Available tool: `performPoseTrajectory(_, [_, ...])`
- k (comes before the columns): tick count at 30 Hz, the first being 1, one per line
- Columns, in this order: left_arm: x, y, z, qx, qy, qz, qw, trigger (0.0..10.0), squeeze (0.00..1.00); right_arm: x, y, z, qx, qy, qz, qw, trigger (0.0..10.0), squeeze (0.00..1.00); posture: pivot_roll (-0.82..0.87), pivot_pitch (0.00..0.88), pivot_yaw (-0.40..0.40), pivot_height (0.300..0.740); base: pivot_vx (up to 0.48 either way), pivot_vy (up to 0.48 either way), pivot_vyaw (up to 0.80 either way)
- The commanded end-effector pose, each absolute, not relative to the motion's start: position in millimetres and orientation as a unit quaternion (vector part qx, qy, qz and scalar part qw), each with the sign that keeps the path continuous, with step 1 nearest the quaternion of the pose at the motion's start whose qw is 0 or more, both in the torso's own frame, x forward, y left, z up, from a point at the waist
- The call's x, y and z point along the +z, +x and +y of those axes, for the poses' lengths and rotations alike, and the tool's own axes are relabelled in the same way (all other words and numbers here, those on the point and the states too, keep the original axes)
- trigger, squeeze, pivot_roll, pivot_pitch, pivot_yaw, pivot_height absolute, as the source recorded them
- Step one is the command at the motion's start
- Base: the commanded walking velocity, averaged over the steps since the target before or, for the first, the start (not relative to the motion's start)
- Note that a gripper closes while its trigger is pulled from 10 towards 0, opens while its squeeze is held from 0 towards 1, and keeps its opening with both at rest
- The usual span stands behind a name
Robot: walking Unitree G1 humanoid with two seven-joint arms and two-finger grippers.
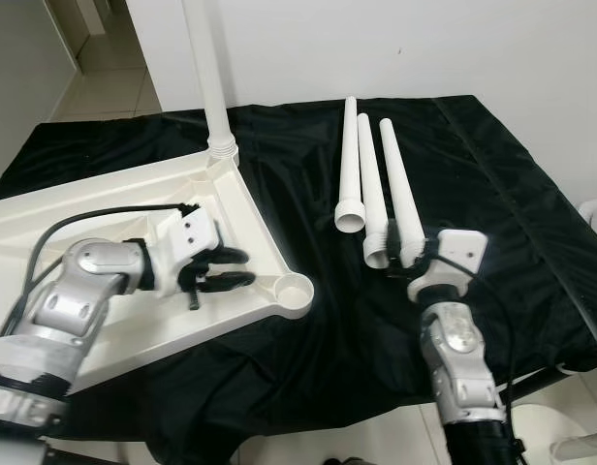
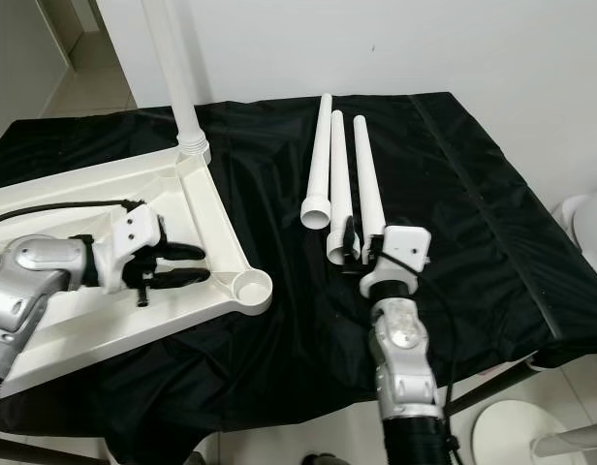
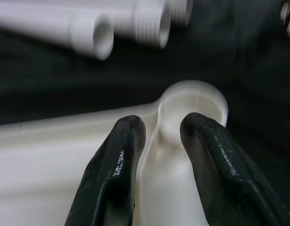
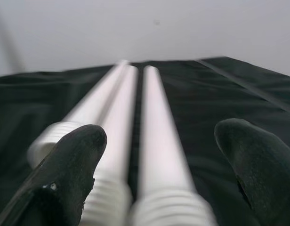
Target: Building children table
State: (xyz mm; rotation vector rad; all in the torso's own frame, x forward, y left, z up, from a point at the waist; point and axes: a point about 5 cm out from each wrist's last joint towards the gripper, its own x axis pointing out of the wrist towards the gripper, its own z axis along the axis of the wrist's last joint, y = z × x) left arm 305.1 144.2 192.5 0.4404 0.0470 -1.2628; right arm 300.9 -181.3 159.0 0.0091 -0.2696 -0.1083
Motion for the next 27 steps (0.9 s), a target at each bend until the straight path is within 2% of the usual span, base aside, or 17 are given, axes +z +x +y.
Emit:
performPoseTrajectory(1, [198, 313, 146, -0.504, 0.191, -0.001, 0.843, 10.0, 0.0, 158, 302, -184, -0.06, 0.015, -0.132, 0.989, 10.0, 0.0, -0.01, 0.09, 0.07, 0.74, 0.0, 0.0, 0.0])
performPoseTrajectory(3, [204, 316, 132, -0.474, 0.163, -0.032, 0.864, 10.0, 0.0, 160, 306, -191, -0.062, 0.014, -0.134, 0.989, 10.0, 0.0, -0.01, 0.089, 0.067, 0.74, 0.0, 0.0, 0.0])
performPoseTrajectory(5, [205, 317, 130, -0.464, 0.16, -0.042, 0.87, 10.0, 0.0, 160, 307, -192, -0.062, 0.014, -0.134, 0.989, 10.0, 0.0, -0.02, 0.088, 0.072, 0.74, 0.0, 0.0, 0.0])
performPoseTrajectory(6, [207, 318, 126, -0.449, 0.151, -0.05, 0.879, 10.0, 0.0, 159, 307, -192, -0.06, 0.013, -0.134, 0.989, 10.0, 0.13, -0.02, 0.087, 0.079, 0.74, 0.0, 0.0, 0.0])
performPoseTrajectory(7, [208, 319, 123, -0.44, 0.129, -0.056, 0.887, 10.0, 0.0, 158, 307, -192, -0.055, 0.014, -0.131, 0.99, 10.0, 0.89, -0.02, 0.087, 0.079, 0.74, 0.0, 0.0, 0.0])
performPoseTrajectory(8, [208, 319, 123, -0.44, 0.129, -0.056, 0.887, 10.0, 0.0, 158, 307, -192, -0.055, 0.014, -0.131, 0.99, 10.0, 0.89, -0.02, 0.087, 0.079, 0.74, 0.0, 0.0, 0.0])
performPoseTrajectory(9, [207, 316, 114, -0.444, 0.081, -0.058, 0.891, 10.0, 0.0, 154, 307, -190, -0.038, 0.024, -0.125, 0.991, 10.0, 1.0, -0.02, 0.091, 0.081, 0.74, 0.0, 0.0, 0.0])
performPoseTrajectory(12, [204, 313, 106, -0.447, 0.039, -0.065, 0.891, 10.0, 0.0, 150, 306, -190, -0.035, 0.022, -0.121, 0.992, 10.0, 1.0, -0.02, 0.091, 0.081, 0.74, 0.0, 0.0, 0.0])
performPoseTrajectory(18, [197, 310, 97, -0.441, 0.046, -0.061, 0.894, 10.0, 0.0, 142, 306, -188, -0.022, 0.02, -0.103, 0.994, 10.0, 1.0, -0.03, 0.101, 0.074, 0.74, 0.0, 0.0, 0.0])
performPoseTrajectory(19, [195, 310, 97, -0.44, 0.03, -0.058, 0.896, 10.0, 0.0, 139, 306, -189, -0.022, 0.027, -0.096, 0.995, 10.0, 0.0, -0.04, 0.104, 0.06, 0.74, 0.0, 0.0, 0.0])
performPoseTrajectory(27, [190, 313, 91, -0.435, -0.006, -0.058, 0.899, 10.0, 0.0, 129, 304, -193, -0.042, 0.051, -0.079, 0.995, 10.0, 0.0, -0.05, 0.103, 0.041, 0.74, 0.0, 0.0, 0.0])
